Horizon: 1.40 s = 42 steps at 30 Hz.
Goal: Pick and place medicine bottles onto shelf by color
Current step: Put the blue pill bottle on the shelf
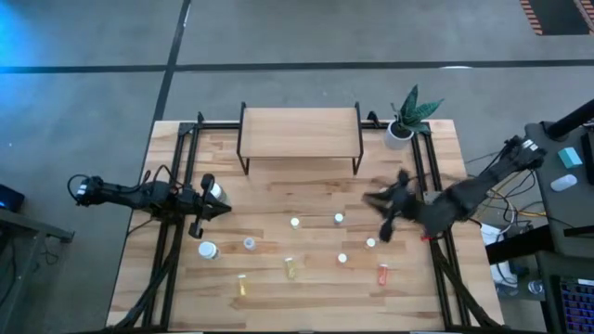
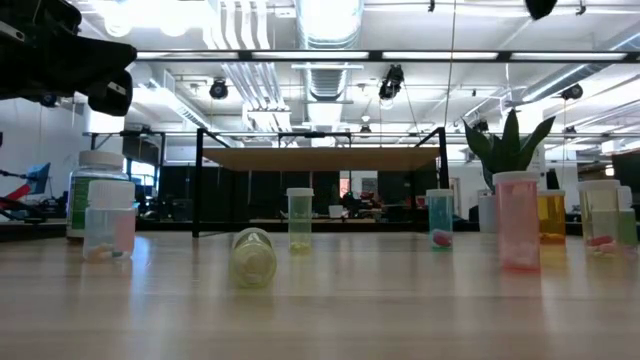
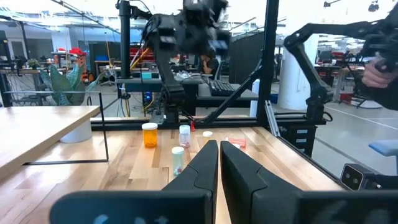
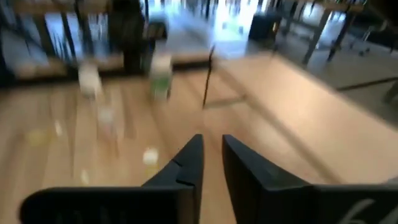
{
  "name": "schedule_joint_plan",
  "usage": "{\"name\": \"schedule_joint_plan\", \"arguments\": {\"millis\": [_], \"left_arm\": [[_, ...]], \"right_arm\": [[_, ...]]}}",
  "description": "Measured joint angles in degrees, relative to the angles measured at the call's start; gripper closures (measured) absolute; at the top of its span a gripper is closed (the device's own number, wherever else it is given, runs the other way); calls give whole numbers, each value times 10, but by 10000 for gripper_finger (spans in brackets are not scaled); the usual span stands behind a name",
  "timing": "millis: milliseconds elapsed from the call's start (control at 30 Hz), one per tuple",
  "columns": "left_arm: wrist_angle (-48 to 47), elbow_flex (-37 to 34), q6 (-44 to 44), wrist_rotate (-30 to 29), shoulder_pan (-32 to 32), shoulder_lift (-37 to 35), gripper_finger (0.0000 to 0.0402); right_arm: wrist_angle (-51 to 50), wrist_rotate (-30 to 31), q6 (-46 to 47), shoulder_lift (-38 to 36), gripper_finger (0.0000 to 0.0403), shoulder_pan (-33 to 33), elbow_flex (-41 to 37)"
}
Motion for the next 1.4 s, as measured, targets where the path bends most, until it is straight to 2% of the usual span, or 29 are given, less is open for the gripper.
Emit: {"name": "schedule_joint_plan", "arguments": {"millis": [167,333,567,733,1033,1400], "left_arm": [[0,0,0,0,0,0,402],[0,0,0,0,0,0,402],[0,0,0,0,0,0,402],[0,0,0,0,0,1,402],[0,0,0,0,0,4,402],[0,0,0,0,0,3,402]], "right_arm": [[-9,-32,51,70,279,-8,27],[-83,-87,121,124,212,-40,33],[-92,-177,151,173,159,-102,22],[-93,-208,145,211,147,-134,21],[-77,-261,147,274,156,-169,11],[12,-285,143,268,158,-190,-42]]}}
